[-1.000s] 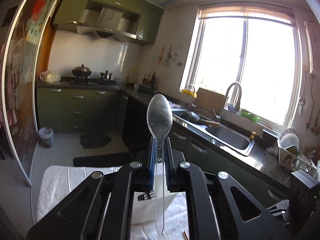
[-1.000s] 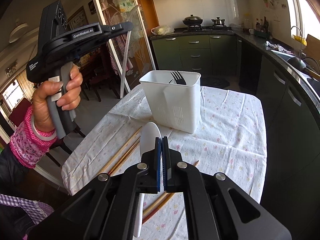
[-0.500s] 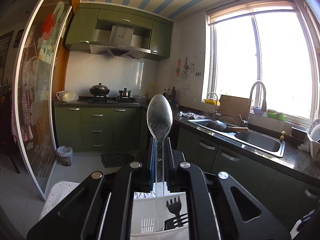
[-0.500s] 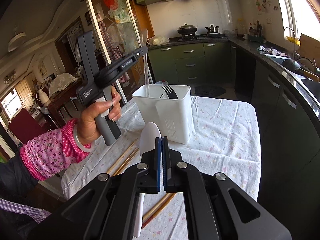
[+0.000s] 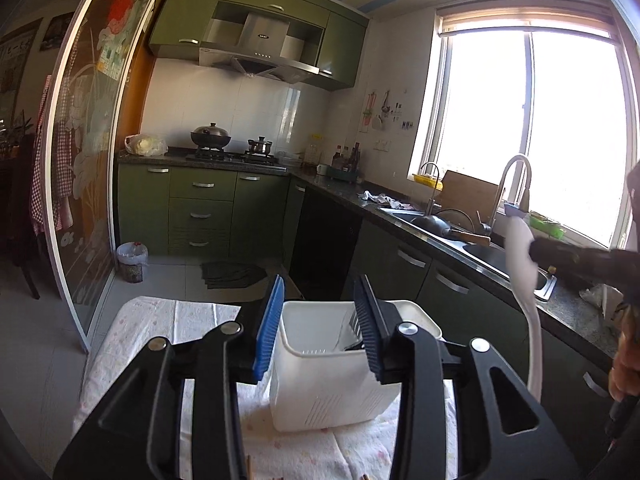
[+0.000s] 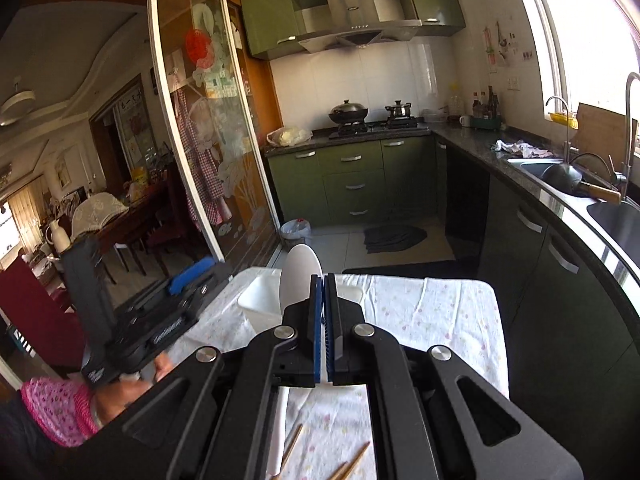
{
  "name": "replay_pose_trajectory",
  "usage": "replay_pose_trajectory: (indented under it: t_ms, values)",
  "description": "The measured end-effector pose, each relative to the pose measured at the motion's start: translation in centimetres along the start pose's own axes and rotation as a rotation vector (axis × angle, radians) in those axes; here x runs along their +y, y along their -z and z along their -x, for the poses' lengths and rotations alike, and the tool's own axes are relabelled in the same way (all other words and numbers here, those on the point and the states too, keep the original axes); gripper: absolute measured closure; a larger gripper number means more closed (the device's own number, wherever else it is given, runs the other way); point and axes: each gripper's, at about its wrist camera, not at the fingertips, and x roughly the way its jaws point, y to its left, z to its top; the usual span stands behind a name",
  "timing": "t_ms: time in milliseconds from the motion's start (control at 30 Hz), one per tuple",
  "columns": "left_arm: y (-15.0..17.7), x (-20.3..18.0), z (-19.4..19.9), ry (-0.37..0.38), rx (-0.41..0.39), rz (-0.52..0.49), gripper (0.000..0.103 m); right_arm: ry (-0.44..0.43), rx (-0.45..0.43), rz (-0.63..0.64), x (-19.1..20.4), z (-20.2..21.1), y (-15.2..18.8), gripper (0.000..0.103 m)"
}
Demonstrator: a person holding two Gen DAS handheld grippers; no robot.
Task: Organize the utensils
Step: 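Lift the clear spoon into the holder and open the left tool while right lifts white spoon, then lower the white spoon into the holder and open the right tool, then lower the left tool onto a wooden chopstick and close on it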
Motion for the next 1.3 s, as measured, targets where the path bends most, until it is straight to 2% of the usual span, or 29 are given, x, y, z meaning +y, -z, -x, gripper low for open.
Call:
replay_pose_trajectory:
  t_ms: [133, 267, 367, 500, 600, 700, 867, 933, 1000, 1300]
  values:
    - [1.3, 1.0, 3.1, 0.002, 0.018, -0.019, 0.066, 0.093, -0.148, -0.007, 0.4, -2.6, -2.9, 0.101]
    - [1.9, 1.8, 5.1, -0.003, 0.043, -0.043, 0.066, 0.191, -0.221, 0.01, 1.1, -6.0, -4.1, 0.101]
    - [2.1, 2.6, 5.7, -0.011, 0.08, -0.035, 0.065, 0.251, -0.224, 0.046, 1.4, -8.4, -3.3, 0.101]
    - [2.6, 3.1, 5.7, -0.021, 0.143, -0.04, 0.065, 0.279, -0.173, 0.088, 1.8, -10.6, -0.7, 0.101]
    - [3.3, 3.2, 4.9, -0.024, 0.241, -0.039, 0.062, 0.282, -0.143, 0.102, 1.8, -10.7, 1.2, 0.099]
    - [4.5, 3.7, 3.7, -0.022, 0.376, -0.007, 0.06, 0.28, -0.14, 0.107, 1.7, -9.6, 2.5, 0.062]
    - [8.2, 4.9, 1.3, -0.043, 0.637, 0.039, 0.06, 0.264, -0.148, 0.108, 1.5, -5.6, 3.5, 0.061]
    - [9.8, 5.1, 0.3, -0.05, 0.734, 0.05, 0.061, 0.252, -0.129, 0.108, 1.4, -3.7, 4.1, 0.061]
    - [10.9, 5.3, -0.3, -0.063, 0.799, 0.05, 0.061, 0.24, -0.084, 0.118, 1.4, -2.1, 4.9, 0.061]
    - [12.2, 4.3, -3.0, -0.113, 0.906, 0.02, 0.062, 0.175, 0.266, 0.158, 0.9, 0.2, 10.9, 0.061]
